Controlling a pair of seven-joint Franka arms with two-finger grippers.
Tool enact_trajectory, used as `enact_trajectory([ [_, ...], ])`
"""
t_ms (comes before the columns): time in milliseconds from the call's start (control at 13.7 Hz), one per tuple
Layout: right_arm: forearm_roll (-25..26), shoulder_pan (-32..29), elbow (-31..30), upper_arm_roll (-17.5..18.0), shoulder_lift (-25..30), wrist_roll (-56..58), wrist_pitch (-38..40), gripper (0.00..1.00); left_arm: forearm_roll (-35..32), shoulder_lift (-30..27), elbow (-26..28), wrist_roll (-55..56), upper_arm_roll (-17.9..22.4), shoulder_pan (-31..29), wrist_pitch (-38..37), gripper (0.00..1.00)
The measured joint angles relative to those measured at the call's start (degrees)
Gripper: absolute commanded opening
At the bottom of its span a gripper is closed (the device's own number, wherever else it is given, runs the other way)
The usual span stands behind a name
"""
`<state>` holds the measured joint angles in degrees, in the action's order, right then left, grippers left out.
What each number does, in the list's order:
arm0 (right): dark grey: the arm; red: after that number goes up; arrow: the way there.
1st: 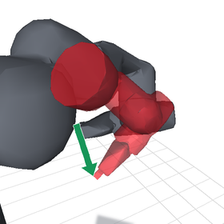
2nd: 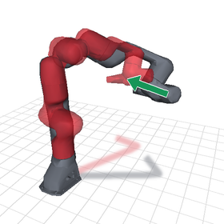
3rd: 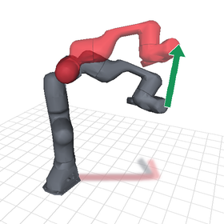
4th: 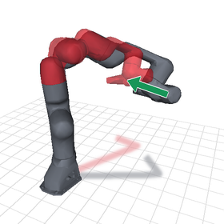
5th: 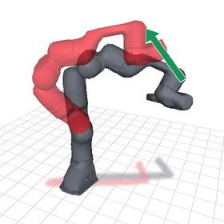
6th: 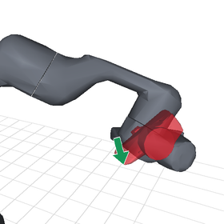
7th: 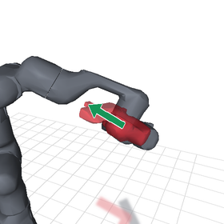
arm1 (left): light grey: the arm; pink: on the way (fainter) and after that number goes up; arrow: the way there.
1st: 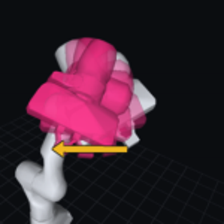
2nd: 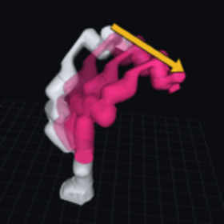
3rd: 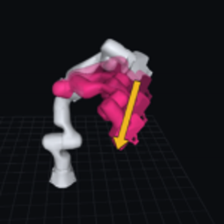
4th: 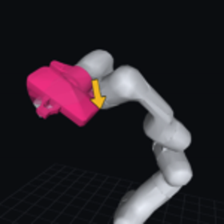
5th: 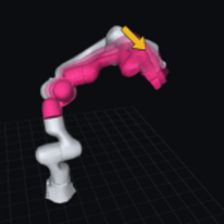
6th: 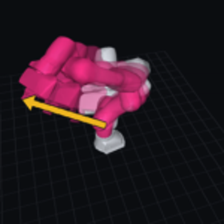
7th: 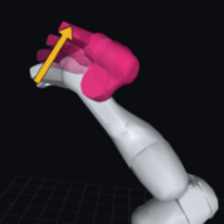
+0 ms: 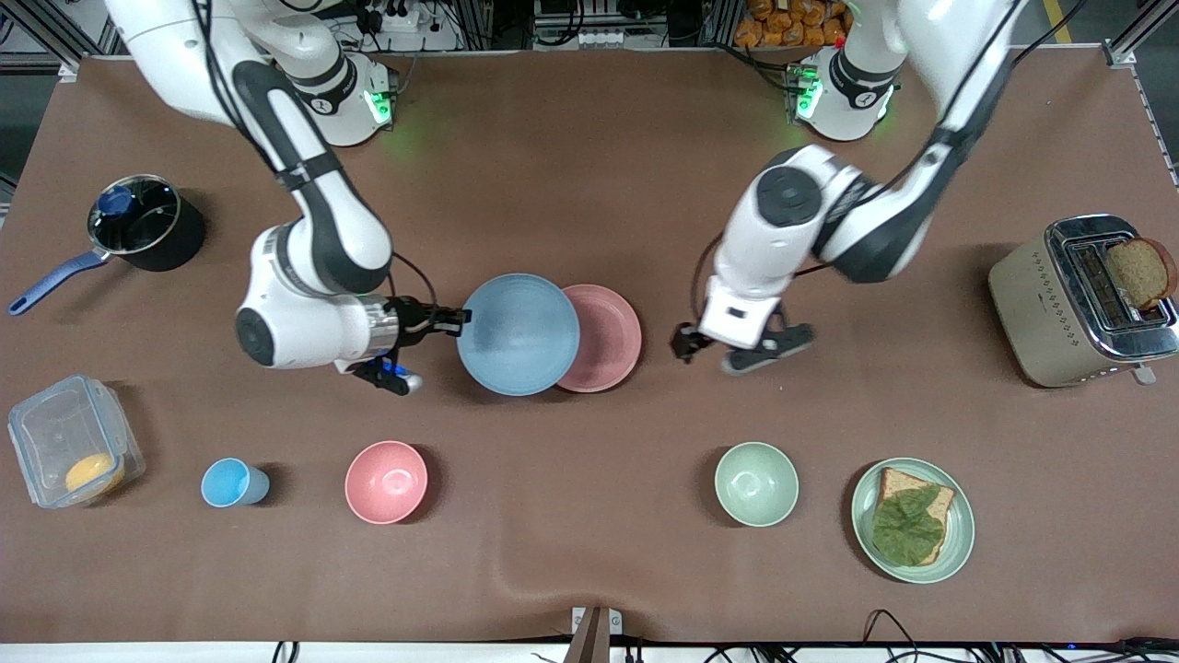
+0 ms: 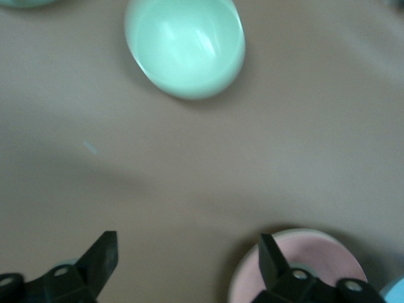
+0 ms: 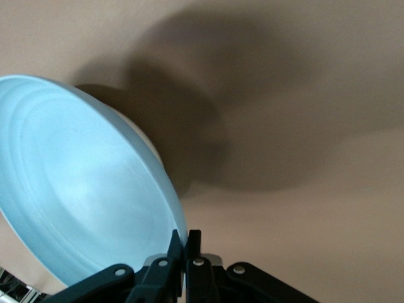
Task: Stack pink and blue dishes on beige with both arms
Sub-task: 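Lower the blue plate onto the pink plate with the right gripper, then open the right gripper and release the blue plate on the stack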
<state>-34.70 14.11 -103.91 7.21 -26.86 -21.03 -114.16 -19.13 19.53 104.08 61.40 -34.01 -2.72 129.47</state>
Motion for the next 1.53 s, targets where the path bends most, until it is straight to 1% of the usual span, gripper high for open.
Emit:
enact_trajectory([
  [219,0.0,3.0,-0.1,-0.1,-0.1,-2.7,-2.9,0.00,0.9,-7.5,0.0,-13.6,0.0,-7.6,-6.1,1.00],
  [365,0.1,4.8,-0.3,-0.1,-0.6,-4.9,-5.1,0.00,3.9,-11.3,-0.6,-24.6,0.1,-12.5,-11.3,1.00],
  [584,0.2,6.8,-0.4,-0.2,-1.5,-6.9,-7.3,0.00,9.7,-14.6,-4.7,-37.9,0.2,-19.6,-20.5,1.00],
  [730,0.6,7.8,-0.4,-0.2,-2.3,-7.6,-8.6,0.00,12.8,-15.3,-8.1,-44.9,1.0,-22.4,-24.8,1.00],
  [949,3.6,9.7,-0.4,-0.3,-3.3,-11.1,-10.9,0.00,16.0,-16.8,-9.3,-52.6,6.6,-21.0,-28.0,1.00],
  [1095,5.7,11.4,-0.4,-0.3,-3.8,-14.2,-12.1,0.00,16.2,-17.8,-9.3,-55.5,9.5,-20.0,-30.0,1.00],
  [1387,6.6,12.2,-0.1,-0.4,-3.9,-15.6,-12.7,0.00,18.5,-20.3,-9.4,-60.5,12.7,-19.7,-34.2,1.00],
  [1533,6.6,12.2,-0.1,-0.5,-3.9,-15.6,-12.8,0.00,19.0,-21.1,-9.3,-62.0,13.9,-19.7,-35.1,1.00],
])
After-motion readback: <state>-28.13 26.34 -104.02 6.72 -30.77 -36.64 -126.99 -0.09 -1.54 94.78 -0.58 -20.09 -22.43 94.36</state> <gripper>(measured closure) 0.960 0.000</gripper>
